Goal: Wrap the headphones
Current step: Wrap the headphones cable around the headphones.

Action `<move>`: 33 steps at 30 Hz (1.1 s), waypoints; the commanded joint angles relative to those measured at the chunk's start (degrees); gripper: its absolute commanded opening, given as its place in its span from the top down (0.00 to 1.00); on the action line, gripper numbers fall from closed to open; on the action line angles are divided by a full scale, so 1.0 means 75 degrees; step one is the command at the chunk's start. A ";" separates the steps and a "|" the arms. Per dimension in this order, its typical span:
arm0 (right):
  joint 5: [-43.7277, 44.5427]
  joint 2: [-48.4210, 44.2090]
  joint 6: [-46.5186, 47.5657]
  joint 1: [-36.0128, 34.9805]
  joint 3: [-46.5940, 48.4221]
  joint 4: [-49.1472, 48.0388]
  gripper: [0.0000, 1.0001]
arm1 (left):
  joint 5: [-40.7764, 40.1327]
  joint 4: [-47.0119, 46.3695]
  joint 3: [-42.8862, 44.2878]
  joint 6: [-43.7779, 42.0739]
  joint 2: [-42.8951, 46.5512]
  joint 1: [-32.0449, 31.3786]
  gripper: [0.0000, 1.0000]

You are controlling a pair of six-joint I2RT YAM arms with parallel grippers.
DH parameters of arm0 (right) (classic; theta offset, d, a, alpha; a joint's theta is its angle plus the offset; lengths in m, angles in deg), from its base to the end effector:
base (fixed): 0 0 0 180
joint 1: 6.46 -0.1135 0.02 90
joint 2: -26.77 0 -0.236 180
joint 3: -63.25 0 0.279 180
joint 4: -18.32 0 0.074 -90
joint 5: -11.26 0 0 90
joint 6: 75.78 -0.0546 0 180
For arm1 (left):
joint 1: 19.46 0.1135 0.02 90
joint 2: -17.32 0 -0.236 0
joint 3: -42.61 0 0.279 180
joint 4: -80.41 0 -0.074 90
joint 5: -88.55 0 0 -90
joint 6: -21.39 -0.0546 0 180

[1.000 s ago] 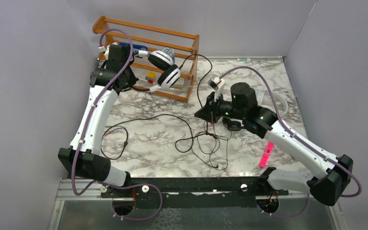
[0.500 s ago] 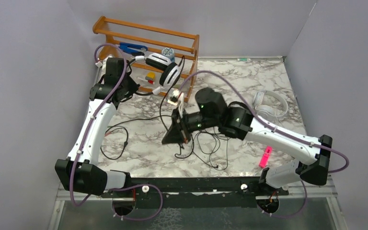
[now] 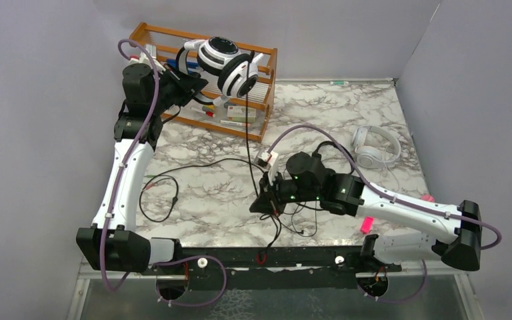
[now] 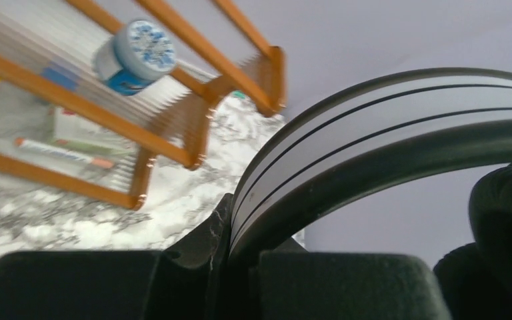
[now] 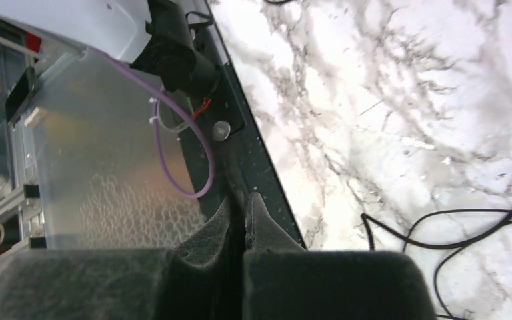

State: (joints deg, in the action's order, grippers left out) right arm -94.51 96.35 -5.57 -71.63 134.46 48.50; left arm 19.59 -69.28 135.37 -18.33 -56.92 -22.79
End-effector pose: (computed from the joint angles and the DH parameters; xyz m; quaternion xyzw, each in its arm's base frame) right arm 0.1241 0.3036 0.2821 -0.3931 0.7586 0.4288 0.2936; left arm 0.3411 -0.0395 0.4037 -0.1983 0.7457 -0.4061 0.4896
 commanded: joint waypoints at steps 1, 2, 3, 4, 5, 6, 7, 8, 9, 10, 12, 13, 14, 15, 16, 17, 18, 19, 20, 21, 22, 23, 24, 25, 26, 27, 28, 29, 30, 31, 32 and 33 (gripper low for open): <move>0.0485 -0.0235 0.0317 0.0570 -0.0374 -0.0504 1.00 | 0.2305 -0.2636 -0.0137 0.0884 0.0427 0.0053 1.00; 0.0305 -0.0193 0.0401 0.0754 -0.0385 -0.0538 1.00 | 0.2596 -0.2910 -0.0209 0.0980 0.0428 0.0053 1.00; 0.0115 -0.0175 0.0483 0.0872 -0.0392 -0.0581 1.00 | 0.2870 -0.3009 -0.0223 0.0990 0.0413 0.0032 1.00; 0.0016 -0.0162 0.0607 0.0962 -0.0386 -0.0646 1.00 | 0.3100 -0.3026 -0.0207 0.0915 0.0403 -0.0010 1.00; -0.0019 -0.0137 0.0750 0.1013 -0.0354 -0.0694 1.00 | 0.3302 -0.3016 -0.0209 0.0784 0.0442 -0.0050 1.00; 0.0015 -0.0106 0.0878 0.1101 -0.0283 -0.0672 1.00 | 0.3481 -0.2992 -0.0226 0.0610 0.0507 -0.0085 1.00; 0.0046 -0.0053 0.0988 0.1247 -0.0173 -0.0564 1.00 | 0.3598 -0.2839 -0.0244 0.0408 0.0597 -0.0093 1.00; 0.0032 0.0048 0.1079 0.1470 -0.0027 -0.0418 1.00 | 0.3695 -0.2593 -0.0232 0.0166 0.0672 -0.0099 1.00; -0.0077 0.0160 0.1171 0.1702 0.0102 -0.0315 1.00 | 0.3786 -0.2328 -0.0199 -0.0070 0.0723 -0.0111 1.00; -0.0288 0.0306 0.1253 0.2015 0.0236 -0.0205 1.00 | 0.3919 -0.2112 -0.0205 -0.0226 0.0753 -0.0161 1.00; -0.0673 0.0705 0.1359 0.2592 0.0592 0.0077 1.00 | 0.4230 -0.1860 -0.0257 -0.0550 0.0799 -0.0368 1.00; -0.0909 0.0896 0.1396 0.2872 0.0752 0.0116 1.00 | 0.4258 -0.1589 -0.0243 -0.0824 0.0836 -0.0508 1.00; -0.1095 0.1122 0.1423 0.3091 0.0950 0.0191 1.00 | 0.4164 -0.1096 -0.0205 -0.1189 0.0889 -0.0713 1.00; -0.1208 0.1355 0.1444 0.3280 0.1194 0.0313 1.00 | 0.3946 -0.0589 -0.0145 -0.1593 0.0931 -0.0941 1.00; -0.1255 0.1615 0.1489 0.3407 0.1506 0.0497 1.00 | 0.3506 -0.0090 -0.0068 -0.2038 0.0936 -0.1340 1.00; -0.1261 0.1849 0.1534 0.3498 0.1803 0.0696 1.00 | 0.3156 0.0374 -0.0015 -0.2422 0.0944 -0.1635 1.00; -0.1287 0.2051 0.1556 0.3590 0.2114 0.0867 1.00 | 0.2872 0.0762 -0.0002 -0.2763 0.0929 -0.1878 1.00; -0.1387 0.2263 0.1591 0.3680 0.2402 0.0985 1.00 | 0.2595 0.1048 -0.0037 -0.3087 0.0917 -0.2072 1.00; -0.1476 0.2435 0.1639 0.3755 0.2687 0.1120 1.00 | 0.2367 0.1269 -0.0103 -0.3245 0.0930 -0.2215 1.00; -0.1516 0.2619 0.1688 0.3812 0.2968 0.1263 1.00 | 0.2144 0.1433 -0.0191 -0.3418 0.0965 -0.2358 1.00; -0.1517 0.2755 0.1745 0.3884 0.3207 0.1427 1.00 | 0.1912 0.1575 -0.0269 -0.3591 0.0987 -0.2493 1.00; -0.1537 0.2876 0.1773 0.3981 0.3422 0.1564 1.00 | 0.1741 0.1716 -0.0350 -0.3757 0.1015 -0.2606 1.00; -0.1613 0.2966 0.1788 0.4082 0.3591 0.1677 1.00 | 0.1663 0.1816 -0.0437 -0.3920 0.1026 -0.2716 1.00; -0.1759 0.3018 0.1803 0.4218 0.3689 0.1735 1.00 | 0.1625 0.1881 -0.0531 -0.4077 0.1037 -0.2801 1.00; -0.1943 0.3039 0.1806 0.4359 0.3741 0.1760 1.00 | 0.1518 0.1976 -0.0606 -0.4262 0.1056 -0.2897 1.00; -0.2100 0.3036 0.1792 0.4505 0.3776 0.1799 1.00 | 0.1304 0.2146 -0.0655 -0.4468 0.1060 -0.3033 1.00; -0.2249 0.3028 0.1792 0.4643 0.3835 0.1878 1.00 | 0.0922 0.2390 -0.0667 -0.4676 0.1039 -0.3176 1.00; -0.2345 0.3011 0.1808 0.4742 0.3915 0.2023 1.00 | 0.0365 0.2622 -0.0668 -0.4854 0.1020 -0.3329 1.00; -0.2376 0.3000 0.1861 0.4812 0.4005 0.2171 1.00 | -0.0119 0.2846 -0.0677 -0.5014 0.0991 -0.3461 1.00; -0.2376 0.2971 0.1928 0.4856 0.4088 0.2368 1.00 | -0.0610 0.3019 -0.0694 -0.5161 0.0957 -0.3565 1.00; -0.2355 0.2989 0.2005 0.4867 0.4253 0.2563 1.00 | -0.1088 0.3171 -0.0721 -0.5296 0.0919 -0.3668 1.00; -0.2310 0.3028 0.2098 0.4868 0.4431 0.2807 1.00 | -0.1697 0.3313 -0.0745 -0.5406 0.0872 -0.3768 1.00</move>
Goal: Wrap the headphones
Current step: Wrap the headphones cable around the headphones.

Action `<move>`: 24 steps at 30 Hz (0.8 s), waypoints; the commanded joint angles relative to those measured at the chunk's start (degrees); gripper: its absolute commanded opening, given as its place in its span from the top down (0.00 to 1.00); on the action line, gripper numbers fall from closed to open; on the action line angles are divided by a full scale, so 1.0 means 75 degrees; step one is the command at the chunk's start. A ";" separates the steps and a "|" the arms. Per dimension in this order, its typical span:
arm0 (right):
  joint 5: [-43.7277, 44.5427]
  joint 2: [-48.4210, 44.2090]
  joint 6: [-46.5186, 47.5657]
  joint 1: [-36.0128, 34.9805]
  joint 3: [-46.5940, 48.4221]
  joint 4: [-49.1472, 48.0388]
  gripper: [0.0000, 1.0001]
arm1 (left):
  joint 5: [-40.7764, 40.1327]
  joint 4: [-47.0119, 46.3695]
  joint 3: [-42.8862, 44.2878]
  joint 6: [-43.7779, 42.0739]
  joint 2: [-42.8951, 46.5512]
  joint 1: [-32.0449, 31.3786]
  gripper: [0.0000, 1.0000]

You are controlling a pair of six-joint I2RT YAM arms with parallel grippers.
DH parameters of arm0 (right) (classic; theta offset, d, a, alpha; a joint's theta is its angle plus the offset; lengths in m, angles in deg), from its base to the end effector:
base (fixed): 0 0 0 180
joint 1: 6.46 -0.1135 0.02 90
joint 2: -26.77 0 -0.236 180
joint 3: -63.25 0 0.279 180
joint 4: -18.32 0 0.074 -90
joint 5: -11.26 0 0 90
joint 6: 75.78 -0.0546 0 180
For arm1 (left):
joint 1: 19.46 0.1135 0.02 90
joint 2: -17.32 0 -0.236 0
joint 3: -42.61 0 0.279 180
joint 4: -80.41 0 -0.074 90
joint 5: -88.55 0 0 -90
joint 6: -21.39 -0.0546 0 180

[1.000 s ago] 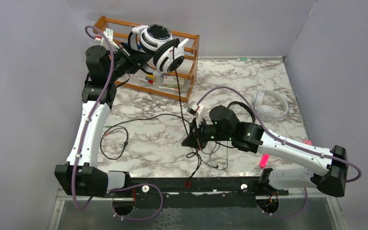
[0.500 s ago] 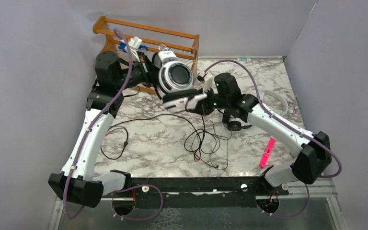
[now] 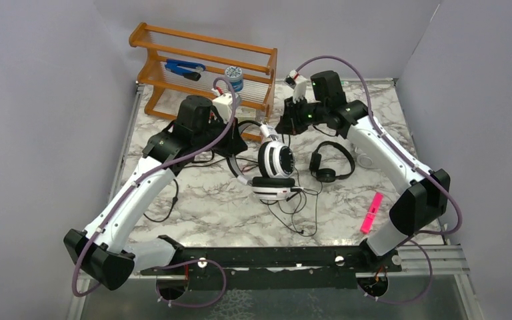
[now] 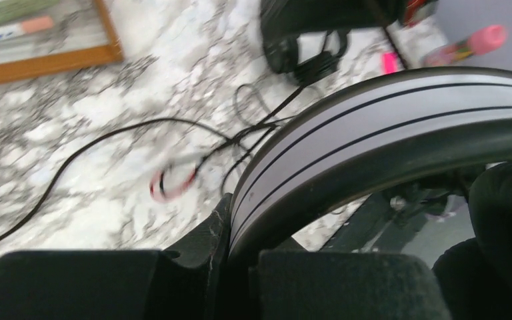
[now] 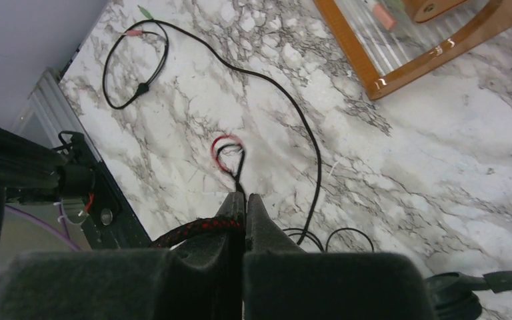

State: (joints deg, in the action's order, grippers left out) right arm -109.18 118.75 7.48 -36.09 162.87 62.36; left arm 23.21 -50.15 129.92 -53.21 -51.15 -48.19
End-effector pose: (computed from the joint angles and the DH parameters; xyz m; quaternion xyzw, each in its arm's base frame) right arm 0.3359 0.2229 0.3146 -0.2869 0.8207 0.3584 0.3402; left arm 0.2555 -0.1660 0.3602 0.2036 0.8306 -0.3537 0.3789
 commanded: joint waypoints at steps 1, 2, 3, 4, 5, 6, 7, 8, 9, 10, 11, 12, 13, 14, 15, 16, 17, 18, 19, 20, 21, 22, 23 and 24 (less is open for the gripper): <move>-0.0251 0.0106 0.0434 0.0130 0.0839 0.1224 1.00 | -0.2791 0.0889 -0.0043 -0.0861 0.0060 -0.0484 1.00; -0.0052 0.0161 0.0486 0.0130 0.1009 0.1452 1.00 | -0.3322 0.0999 -0.0053 -0.0971 -0.0003 -0.0568 1.00; 0.0205 0.0229 0.0525 0.0130 0.1203 0.1677 1.00 | -0.3910 0.1087 -0.0074 -0.1059 -0.0050 -0.0629 1.00; 0.0385 0.0313 0.0575 0.0130 0.1391 0.1925 1.00 | -0.4553 0.1152 -0.0082 -0.1110 -0.0099 -0.0705 1.00; 0.0493 0.0399 0.0637 0.0130 0.1564 0.2121 1.00 | -0.5108 0.1210 -0.0089 -0.1179 -0.0157 -0.0785 1.00; 0.0450 0.0473 0.0708 0.0130 0.1715 0.2285 1.00 | -0.5527 0.1251 -0.0100 -0.1283 -0.0214 -0.0851 1.00; 0.0319 0.0550 0.0790 0.0130 0.1830 0.2395 1.00 | -0.5943 0.1264 -0.0096 -0.1368 -0.0271 -0.0907 1.00; 0.0183 0.0599 0.0824 0.0130 0.1934 0.2485 1.00 | -0.6140 0.1268 -0.0095 -0.1453 -0.0308 -0.0949 1.00; 0.0111 0.0674 0.0828 0.0130 0.2041 0.2597 1.00 | -0.6365 0.1256 -0.0095 -0.1509 -0.0320 -0.0985 1.00; 0.0089 0.0736 0.0829 0.0130 0.2161 0.2703 1.00 | -0.6663 0.1244 -0.0086 -0.1538 -0.0337 -0.1037 1.00; 0.0098 0.0788 0.0829 0.0130 0.2273 0.2813 1.00 | -0.7046 0.1241 -0.0068 -0.1555 -0.0347 -0.1089 1.00; 0.0106 0.0842 0.0829 0.0130 0.2385 0.2902 1.00 | -0.7426 0.1221 -0.0055 -0.1516 -0.0351 -0.1110 1.00; 0.0100 0.0864 0.0829 0.0130 0.2458 0.2967 1.00 | -0.7746 0.1212 -0.0040 -0.1409 -0.0324 -0.1114 1.00; 0.0097 0.0836 0.0829 0.0129 0.2458 0.2972 1.00 | -0.7852 0.1205 -0.0002 -0.1264 -0.0263 -0.1114 1.00; 0.0097 0.0810 0.0829 0.0130 0.2402 0.2953 1.00 | -0.7772 0.1157 0.0028 -0.1146 -0.0165 -0.1115 1.00; 0.0137 0.0776 0.0829 0.0128 0.2300 0.2915 1.00 | -0.7564 0.1062 0.0049 -0.1021 -0.0043 -0.1115 1.00; 0.0197 0.0737 0.0829 0.0130 0.2169 0.2872 1.00 | -0.7367 0.0924 0.0067 -0.0802 0.0132 -0.1115 1.00; 0.0206 0.0697 0.0829 0.0130 0.2007 0.2830 1.00 | -0.7238 0.0695 0.0050 -0.0568 0.0324 -0.1115 1.00; 0.0150 0.0611 0.0829 0.0130 0.1805 0.2759 1.00 | -0.7232 0.0532 0.0021 -0.0252 0.0522 -0.1115 1.00; 0.0014 0.0513 0.0808 0.0130 0.1566 0.2656 1.00 | -0.7223 0.0302 -0.0045 0.0012 0.0752 -0.1104 1.00; -0.0102 0.0375 0.0771 0.0130 0.1271 0.2512 1.00 | -0.7138 0.0058 -0.0071 0.0212 0.0977 -0.1087 1.00; -0.0191 0.0233 0.0720 0.0130 0.0984 0.2357 1.00 | -0.7078 -0.0170 -0.0104 0.0377 0.1187 -0.1089 1.00; -0.0304 0.0102 0.0669 0.0130 0.0667 0.2216 1.00 | -0.7088 -0.0364 -0.0092 0.0570 0.1361 -0.1089 1.00; -0.0417 -0.0015 0.0631 0.0130 0.0391 0.2093 1.00 | -0.7121 -0.0500 -0.0039 0.0769 0.1518 -0.1091 1.00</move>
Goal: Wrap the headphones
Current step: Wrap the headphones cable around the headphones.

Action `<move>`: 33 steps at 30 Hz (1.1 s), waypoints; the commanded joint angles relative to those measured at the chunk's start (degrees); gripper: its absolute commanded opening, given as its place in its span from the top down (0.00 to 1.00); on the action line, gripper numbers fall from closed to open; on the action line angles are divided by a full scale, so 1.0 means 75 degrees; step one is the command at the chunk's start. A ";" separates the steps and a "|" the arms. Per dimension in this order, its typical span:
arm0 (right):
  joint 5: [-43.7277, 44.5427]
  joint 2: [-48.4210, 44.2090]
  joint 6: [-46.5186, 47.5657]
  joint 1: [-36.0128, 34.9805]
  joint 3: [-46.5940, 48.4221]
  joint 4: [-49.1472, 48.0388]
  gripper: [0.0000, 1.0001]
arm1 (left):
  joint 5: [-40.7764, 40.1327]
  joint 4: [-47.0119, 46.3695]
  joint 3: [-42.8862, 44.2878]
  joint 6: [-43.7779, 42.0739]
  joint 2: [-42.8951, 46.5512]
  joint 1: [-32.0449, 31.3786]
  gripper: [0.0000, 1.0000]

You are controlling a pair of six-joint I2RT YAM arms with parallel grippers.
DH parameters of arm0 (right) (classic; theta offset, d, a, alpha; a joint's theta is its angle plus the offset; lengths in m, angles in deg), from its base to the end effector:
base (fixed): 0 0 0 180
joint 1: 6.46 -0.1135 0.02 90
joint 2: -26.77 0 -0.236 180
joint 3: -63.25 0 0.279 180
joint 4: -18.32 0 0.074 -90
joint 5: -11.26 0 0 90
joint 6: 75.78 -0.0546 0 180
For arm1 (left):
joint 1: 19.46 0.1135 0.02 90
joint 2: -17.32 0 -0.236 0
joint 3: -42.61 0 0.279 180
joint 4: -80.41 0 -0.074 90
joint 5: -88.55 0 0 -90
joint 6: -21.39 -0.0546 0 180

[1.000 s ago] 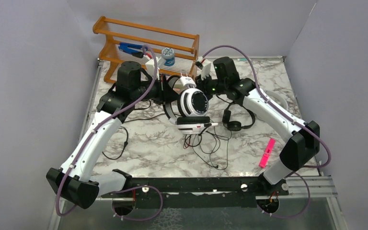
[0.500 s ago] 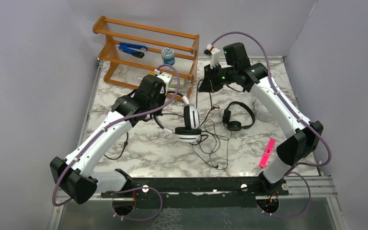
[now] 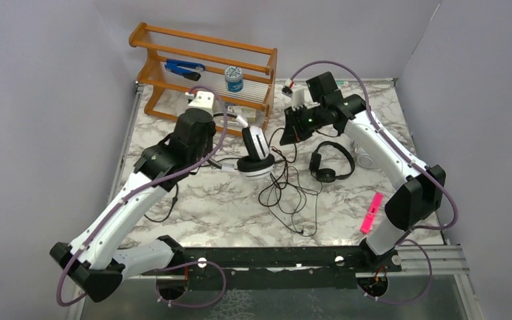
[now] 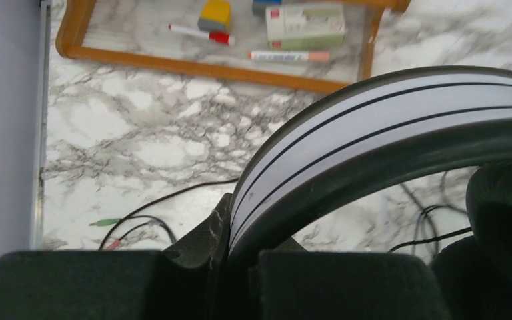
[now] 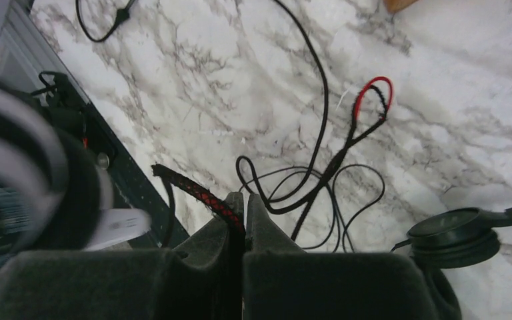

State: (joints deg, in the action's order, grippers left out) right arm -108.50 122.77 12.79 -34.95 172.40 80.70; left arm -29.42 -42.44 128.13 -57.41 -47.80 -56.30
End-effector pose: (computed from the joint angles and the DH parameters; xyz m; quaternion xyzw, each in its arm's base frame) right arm 0.3348 0.2125 0.3197 -0.2989 0.8599 0.3195 0.2631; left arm 0.2396 -0.1475 0.3517 0.0869 0.8699 0.0203 0.4851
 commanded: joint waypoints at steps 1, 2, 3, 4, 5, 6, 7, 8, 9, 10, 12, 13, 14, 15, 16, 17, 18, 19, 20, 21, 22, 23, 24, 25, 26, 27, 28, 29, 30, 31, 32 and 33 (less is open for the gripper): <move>-0.0610 -0.0644 -0.0128 -0.0022 -0.1197 -0.0492 1.00 | -0.0114 -0.1616 0.0303 0.1493 0.1116 -0.0007 1.00; -0.0696 -0.0798 -0.0215 -0.0022 -0.1528 -0.0679 1.00 | -0.0115 -0.1650 0.0455 0.1681 0.1121 0.0002 1.00; -0.0827 -0.0909 -0.0351 -0.0022 -0.1830 -0.0929 1.00 | -0.0115 -0.1653 0.0630 0.1859 0.1092 0.0002 1.00; -0.1111 -0.1021 -0.0489 -0.0022 -0.2175 -0.1246 1.00 | -0.0094 -0.1649 0.0813 0.2050 0.1053 0.0002 1.00; -0.1485 -0.1137 -0.0602 -0.0022 -0.2607 -0.1639 1.00 | -0.0067 -0.1650 0.0969 0.2273 0.1028 0.0008 1.00; -0.1852 -0.1258 -0.0783 -0.0022 -0.2889 -0.2040 1.00 | -0.0036 -0.1641 0.1100 0.2502 0.0986 0.0003 1.00; -0.2194 -0.1353 -0.1018 -0.0022 -0.3195 -0.2520 1.00 | 0.0003 -0.1643 0.1243 0.2754 0.0953 0.0003 1.00; -0.2457 -0.1451 -0.1267 -0.0022 -0.3459 -0.3011 1.00 | 0.0043 -0.1643 0.1371 0.2963 0.0917 0.0002 1.00; -0.2752 -0.1518 -0.1493 -0.0022 -0.3699 -0.3616 1.00 | 0.0089 -0.1671 0.1476 0.3167 0.0895 0.0002 1.00; -0.2997 -0.1588 -0.1675 -0.0022 -0.3891 -0.4033 0.99 | 0.0142 -0.1735 0.1550 0.3305 0.0877 0.0002 1.00; -0.3163 -0.1687 -0.1812 -0.0022 -0.4074 -0.4425 0.95 | 0.0172 -0.1835 0.1683 0.3543 0.0851 0.0002 1.00; -0.3195 -0.1763 -0.1832 -0.0022 -0.4164 -0.4612 0.91 | 0.0177 -0.1859 0.1754 0.3646 0.0818 0.0002 1.00; -0.3253 -0.1867 -0.1836 -0.0022 -0.4272 -0.4802 0.85 | 0.0194 -0.1862 0.1841 0.3756 0.0777 0.0002 1.00; -0.3269 -0.2015 -0.1803 -0.0022 -0.4401 -0.5029 0.77 | 0.0236 -0.1854 0.1938 0.3879 0.0732 0.0002 1.00; -0.3304 -0.2212 -0.1784 -0.0022 -0.4562 -0.5332 0.68 | 0.0286 -0.1831 0.2028 0.4000 0.0692 0.0002 1.00; -0.3414 -0.2454 -0.1793 -0.0025 -0.4840 -0.5787 0.58 | 0.0375 -0.1819 0.2109 0.4134 0.0640 0.0003 1.00; -0.3472 -0.2740 -0.1859 -0.0022 -0.5156 -0.6348 0.47 | 0.0446 -0.1775 0.2181 0.4284 0.0605 0.0008 1.00; -0.3422 -0.3022 -0.1973 -0.0022 -0.5491 -0.6935 0.37 | 0.0478 -0.1692 0.2271 0.4449 0.0563 0.0003 1.00; -0.3362 -0.3340 -0.2161 -0.0022 -0.5869 -0.7618 0.27 | 0.0482 -0.1592 0.2343 0.4636 0.0524 0.0002 1.00; -0.3309 -0.3636 -0.2338 -0.0023 -0.6216 -0.8276 0.22 | 0.0483 -0.1512 0.2392 0.4802 0.0491 0.0002 1.00; -0.3189 -0.3902 -0.2466 -0.0022 -0.6572 -0.8868 0.18 | 0.0489 -0.1445 0.2429 0.4962 0.0468 0.0002 1.00; -0.2999 -0.4165 -0.2601 -0.0022 -0.6853 -0.9342 0.17 | 0.0508 -0.1403 0.2458 0.5100 0.0442 0.0002 1.00; -0.2695 -0.4380 -0.2771 -0.0022 -0.7064 -0.9647 0.15 | 0.0531 -0.1373 0.2478 0.5212 0.0430 0.0005 1.00; -0.2474 -0.4595 -0.2831 -0.0022 -0.7227 -0.9902 0.13 | 0.0569 -0.1360 0.2486 0.5372 0.0428 0.0018 1.00; -0.2357 -0.4764 -0.2897 -0.0022 -0.7356 -1.0198 0.12 | 0.0606 -0.1344 0.2479 0.5474 0.0425 0.0014 1.00; -0.2360 -0.4857 -0.3037 -0.0022 -0.7480 -1.0605 0.12 | 0.0646 -0.1349 0.2451 0.5559 0.0442 0.0014 1.00; -0.2413 -0.4892 -0.3245 -0.0022 -0.7556 -1.1053 0.12 | 0.0666 -0.1357 0.2452 0.5622 0.0443 0.0014 1.00; -0.2513 -0.4885 -0.3447 -0.0022 -0.7567 -1.1376 0.16 | 0.0664 -0.1358 0.2450 0.5661 0.0447 0.0014 1.00; -0.2608 -0.4849 -0.3664 -0.0022 -0.7480 -1.1561 0.22 | 0.0628 -0.1356 0.2452 0.5694 0.0426 0.0014 1.00; -0.2662 -0.4827 -0.3977 -0.0022 -0.7382 -1.1590 0.29 | 0.0574 -0.1357 0.2450 0.5724 0.0422 0.0014 1.00; -0.2669 -0.4827 -0.4126 -0.0022 -0.7318 -1.1623 0.36 | 0.0512 -0.1373 0.2443 0.5754 0.0418 0.0014 1.00; -0.2641 -0.4890 -0.4528 -0.0022 -0.7358 -1.1816 0.43 | 0.0448 -0.1425 0.2432 0.5760 0.0405 0.0014 1.00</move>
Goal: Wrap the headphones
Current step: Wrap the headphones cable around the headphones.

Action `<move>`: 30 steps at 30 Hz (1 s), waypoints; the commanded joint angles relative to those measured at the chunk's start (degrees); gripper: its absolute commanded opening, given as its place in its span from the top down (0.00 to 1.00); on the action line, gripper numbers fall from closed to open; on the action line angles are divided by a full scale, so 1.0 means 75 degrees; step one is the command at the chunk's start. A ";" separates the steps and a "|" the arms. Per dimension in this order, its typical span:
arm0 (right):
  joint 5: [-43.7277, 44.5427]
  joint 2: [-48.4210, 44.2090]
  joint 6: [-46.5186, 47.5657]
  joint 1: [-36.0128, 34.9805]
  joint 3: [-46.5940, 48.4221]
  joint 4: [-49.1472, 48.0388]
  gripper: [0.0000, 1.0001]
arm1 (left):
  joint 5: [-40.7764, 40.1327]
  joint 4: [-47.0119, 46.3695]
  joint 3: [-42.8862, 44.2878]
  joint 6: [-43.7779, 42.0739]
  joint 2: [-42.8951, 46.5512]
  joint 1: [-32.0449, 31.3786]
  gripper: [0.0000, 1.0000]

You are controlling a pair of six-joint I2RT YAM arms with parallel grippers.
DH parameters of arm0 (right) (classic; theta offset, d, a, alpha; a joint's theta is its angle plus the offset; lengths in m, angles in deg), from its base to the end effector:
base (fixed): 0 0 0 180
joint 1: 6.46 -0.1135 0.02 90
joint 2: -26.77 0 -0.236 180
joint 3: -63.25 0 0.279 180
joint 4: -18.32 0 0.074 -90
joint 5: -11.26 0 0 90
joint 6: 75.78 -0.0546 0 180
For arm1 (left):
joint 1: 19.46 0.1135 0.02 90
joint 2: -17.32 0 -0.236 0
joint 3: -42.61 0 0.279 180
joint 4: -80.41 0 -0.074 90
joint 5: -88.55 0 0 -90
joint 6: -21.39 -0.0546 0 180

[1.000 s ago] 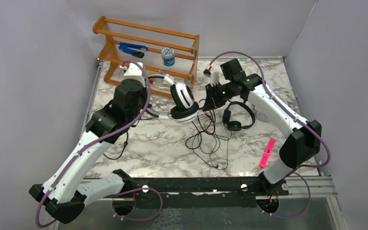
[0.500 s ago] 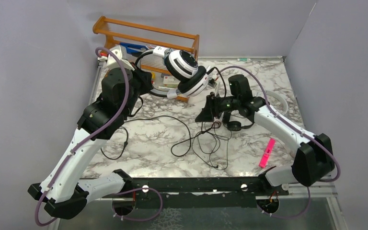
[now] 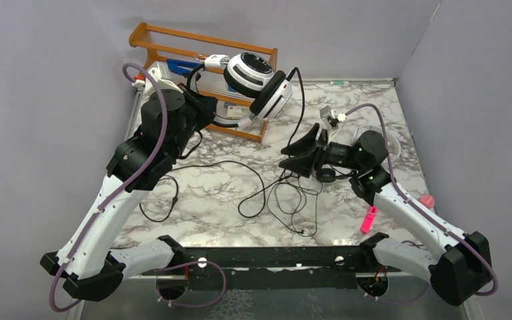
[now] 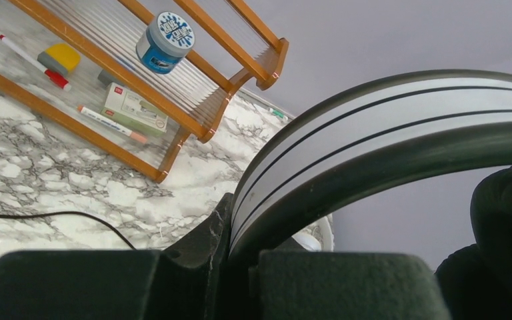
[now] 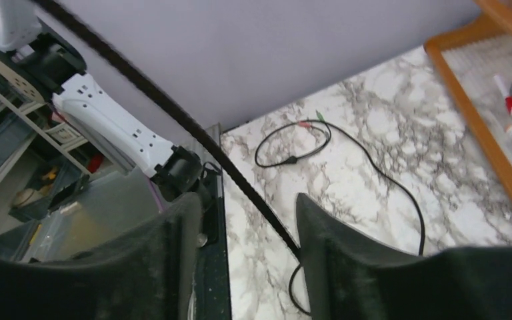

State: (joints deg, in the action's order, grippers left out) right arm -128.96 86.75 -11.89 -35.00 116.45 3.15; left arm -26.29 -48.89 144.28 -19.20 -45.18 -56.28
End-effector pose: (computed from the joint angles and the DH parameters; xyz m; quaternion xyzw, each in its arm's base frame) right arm 0.2319 0.1739 0.3008 -0.3337 0.5848 0.5610 0.4816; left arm 0.2126 -0.1305 0.4744 -0.2182 0.7370 -0.3006 0.5648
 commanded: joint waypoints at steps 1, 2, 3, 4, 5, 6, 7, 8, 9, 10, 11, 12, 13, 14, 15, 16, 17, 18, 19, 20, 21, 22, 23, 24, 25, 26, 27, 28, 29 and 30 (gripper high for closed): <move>0.0186 -0.0198 -0.1607 -0.0016 -0.0033 -0.1742 0.51 | -0.0046 -0.0695 0.0242 0.0675 0.0049 0.0012 1.00; 0.0384 -0.0333 -0.1961 -0.0016 -0.0201 -0.1983 0.58 | -0.0118 -0.0828 0.0163 0.0698 0.0053 0.0012 1.00; 0.0526 -0.0448 -0.2301 -0.0036 -0.0316 -0.2210 0.62 | -0.0175 -0.1064 0.0027 0.0768 0.0068 0.0011 1.00; 0.0551 -0.0510 -0.2580 -0.0096 -0.0374 -0.2515 0.67 | -0.0193 -0.1391 -0.0144 0.0792 0.0071 0.0018 1.00; 0.0565 -0.0508 -0.2748 -0.0187 -0.0275 -0.2700 0.74 | -0.0192 -0.1724 -0.0322 0.0820 0.0062 0.0022 1.00; 0.0616 -0.0492 -0.2836 -0.0288 -0.0073 -0.2636 0.80 | -0.0207 -0.2070 -0.0552 0.0866 0.0009 0.0022 1.00; 0.0715 -0.0448 -0.2888 -0.0378 0.0201 -0.2407 0.85 | -0.0198 -0.2378 -0.0661 0.0928 -0.0029 0.0031 1.00; 0.0784 -0.0341 -0.2884 -0.0467 0.0484 -0.2207 0.91 | -0.0147 -0.2666 -0.0825 0.1026 -0.0154 0.0064 1.00; 0.0818 -0.0209 -0.2888 -0.0551 0.0798 -0.1996 0.97 | -0.0078 -0.2990 -0.0952 0.1110 -0.0254 0.0104 1.00; 0.0800 -0.0028 -0.2918 -0.0617 0.1158 -0.1738 0.99 | 0.0020 -0.3333 -0.1066 0.1167 -0.0356 0.0126 1.00; 0.0731 0.0160 -0.2953 -0.0684 0.1476 -0.1507 1.00 | 0.0125 -0.3689 -0.1146 0.1180 -0.0500 0.0142 1.00; 0.0672 0.0319 -0.2985 -0.0775 0.1775 -0.1396 1.00 | 0.0195 -0.3896 -0.1140 0.1212 -0.0671 0.0159 1.00; 0.0707 0.0480 -0.2973 -0.0886 0.2048 -0.1128 1.00 | 0.0289 -0.3984 -0.1068 0.1274 -0.0853 0.0179 1.00; 0.0836 0.0639 -0.2921 -0.0998 0.2324 -0.0729 1.00 | 0.0428 -0.4072 -0.0985 0.1350 -0.1033 0.0210 1.00; 0.0954 0.0833 -0.2843 -0.1061 0.2625 -0.0239 1.00 | 0.0650 -0.4300 -0.0965 0.1346 -0.1169 0.0247 1.00; 0.0989 0.1044 -0.2813 -0.1091 0.2873 0.0184 1.00 | 0.0833 -0.4607 -0.0977 0.1309 -0.1299 0.0255 1.00; 0.1009 0.1243 -0.2816 -0.1099 0.3080 0.0510 1.00 | 0.0990 -0.4799 -0.0965 0.1315 -0.1411 0.0257 1.00; 0.1003 0.1435 -0.2867 -0.1106 0.3223 0.0774 1.00 | 0.1110 -0.4886 -0.0927 0.1332 -0.1520 0.0257 1.00; 0.1031 0.1545 -0.2911 -0.1117 0.3294 0.0961 1.00 | 0.1198 -0.4936 -0.0859 0.1334 -0.1626 0.0257 1.00; 0.1089 0.1626 -0.2977 -0.1117 0.3290 0.1086 1.00 | 0.1318 -0.5006 -0.0824 0.1344 -0.1709 0.0266 1.00; 0.1104 0.1669 -0.3071 -0.1130 0.3217 0.1083 1.00 | 0.1440 -0.5067 -0.0824 0.1352 -0.1761 0.0268 1.00; 0.1142 0.1680 -0.3136 -0.1132 0.3097 0.1026 1.00 | 0.1599 -0.5261 -0.0817 0.1388 -0.1795 0.0279 1.00; 0.1235 0.1675 -0.3179 -0.1131 0.3013 0.1115 1.00 | 0.1759 -0.5332 -0.0796 0.1436 -0.1832 0.0299 1.00; 0.1349 0.1649 -0.3165 -0.1126 0.2932 0.1229 1.00 | 0.1959 -0.5377 -0.0752 0.1466 -0.1848 0.0319 1.00; 0.1423 0.1591 -0.3123 -0.1129 0.2828 0.1240 0.98 | 0.2094 -0.5370 -0.0700 0.1560 -0.1860 0.0341 1.00; 0.1472 0.1528 -0.3088 -0.1135 0.2710 0.1179 0.96 | 0.2266 -0.5353 -0.0652 0.1658 -0.1879 0.0364 1.00; 0.1543 0.1469 -0.3066 -0.1131 0.2591 0.1117 0.93 | 0.2424 -0.5351 -0.0617 0.1776 -0.1880 0.0389 1.00; 0.1595 0.1407 -0.3028 -0.1126 0.2510 0.1109 0.89 | 0.2568 -0.5356 -0.0589 0.1893 -0.1876 0.0412 1.00; 0.1599 0.1340 -0.2963 -0.1127 0.2465 0.1111 0.84 | 0.2639 -0.5347 -0.0572 0.2011 -0.1865 0.0430 1.00; 0.1576 0.1262 -0.2900 -0.1130 0.2411 0.1079 0.78 | 0.2689 -0.5284 -0.0553 0.2158 -0.1857 0.0448 1.00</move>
State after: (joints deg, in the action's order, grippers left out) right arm -119.69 97.44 -33.13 -43.48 136.88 7.39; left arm -15.95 -77.63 135.80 -9.61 -61.40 -52.45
